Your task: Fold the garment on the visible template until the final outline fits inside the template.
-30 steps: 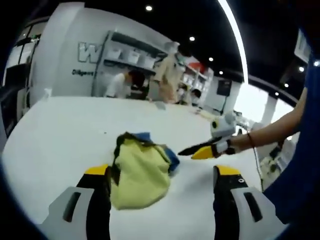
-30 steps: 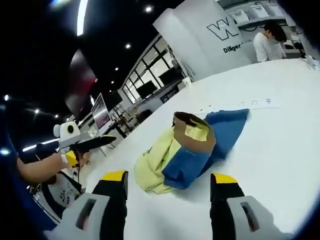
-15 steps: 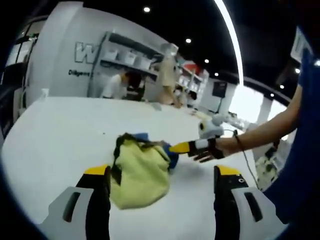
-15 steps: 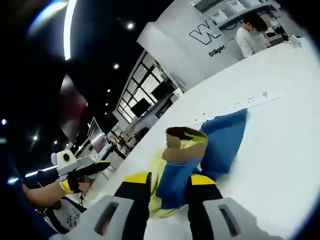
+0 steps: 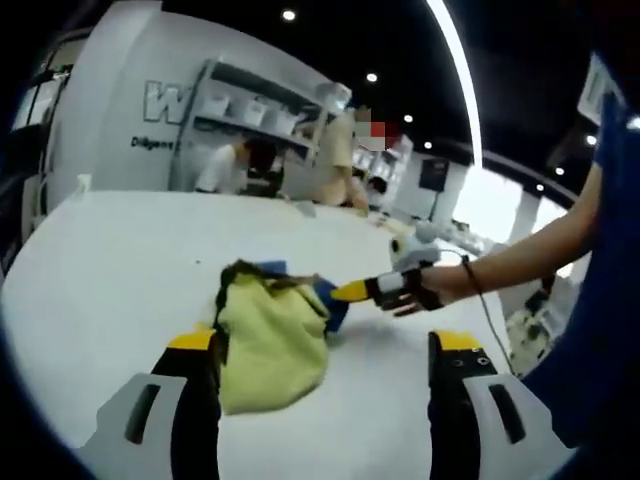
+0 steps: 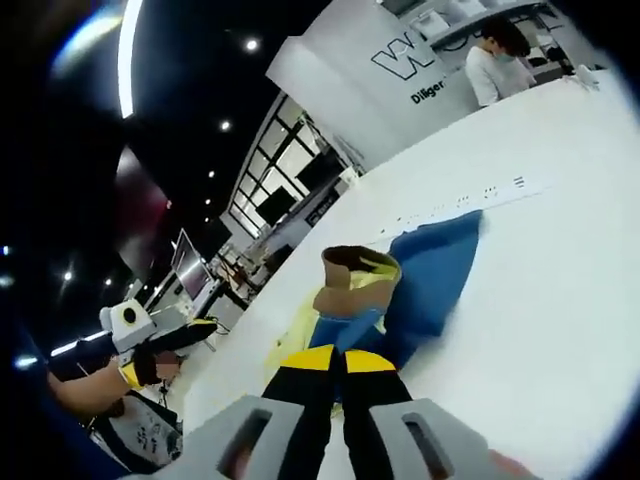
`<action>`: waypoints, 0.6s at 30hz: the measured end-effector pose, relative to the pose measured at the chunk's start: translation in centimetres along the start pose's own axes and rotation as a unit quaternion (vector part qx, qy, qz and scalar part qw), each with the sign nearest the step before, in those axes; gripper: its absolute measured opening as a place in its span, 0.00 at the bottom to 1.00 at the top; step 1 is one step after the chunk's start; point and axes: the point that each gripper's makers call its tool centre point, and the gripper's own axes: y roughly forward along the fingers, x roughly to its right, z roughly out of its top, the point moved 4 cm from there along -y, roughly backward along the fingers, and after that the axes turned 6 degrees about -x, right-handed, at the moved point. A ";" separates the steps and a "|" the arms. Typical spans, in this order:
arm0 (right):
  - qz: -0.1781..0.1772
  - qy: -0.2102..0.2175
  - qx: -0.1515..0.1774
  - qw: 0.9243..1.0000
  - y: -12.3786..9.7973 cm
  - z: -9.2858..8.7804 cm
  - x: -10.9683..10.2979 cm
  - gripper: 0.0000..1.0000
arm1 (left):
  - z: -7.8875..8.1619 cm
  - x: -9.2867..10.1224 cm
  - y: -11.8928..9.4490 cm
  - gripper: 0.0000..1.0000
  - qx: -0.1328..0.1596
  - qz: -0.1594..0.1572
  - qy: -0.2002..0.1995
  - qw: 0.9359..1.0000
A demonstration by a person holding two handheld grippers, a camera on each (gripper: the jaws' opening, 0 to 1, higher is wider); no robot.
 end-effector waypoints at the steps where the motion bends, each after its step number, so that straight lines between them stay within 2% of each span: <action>1: 0.000 -0.009 0.001 1.000 -0.3 0.3 0.0 0.00 | 0.0 0.0 0.0 0.79 -0.001 0.000 0.001 1.000; 6: -0.004 -0.037 0.009 0.999 -2.1 1.6 -0.3 0.00 | -0.2 0.3 0.3 0.79 -0.005 -0.002 0.002 1.000; 7: -0.009 -0.065 0.004 0.998 -3.2 2.2 -0.1 0.00 | -0.1 0.5 0.5 0.79 -0.004 -0.002 0.001 1.000; 9: -0.007 -0.091 0.001 0.996 -4.2 2.8 -0.2 0.00 | -0.2 0.3 0.5 0.79 -0.003 -0.002 0.000 1.000; 10: -0.004 -0.114 -0.007 0.993 -5.3 3.1 -1.0 0.00 | -0.2 0.5 0.8 0.79 -0.003 -0.003 -0.001 1.000; 12: -0.003 -0.135 -0.015 0.991 -6.1 3.4 -1.5 0.00 | -0.2 0.6 1.0 0.79 -0.002 -0.003 -0.001 1.000; 15: -0.002 -0.185 -0.041 0.982 -7.8 3.9 -2.0 0.00 | -0.2 0.9 1.5 0.78 -0.003 -0.005 -0.002 1.000; 18: 0.006 -0.242 -0.078 0.967 -10.1 3.9 -3.2 0.00 | 0.0 1.2 2.0 0.77 -0.001 -0.008 -0.003 1.000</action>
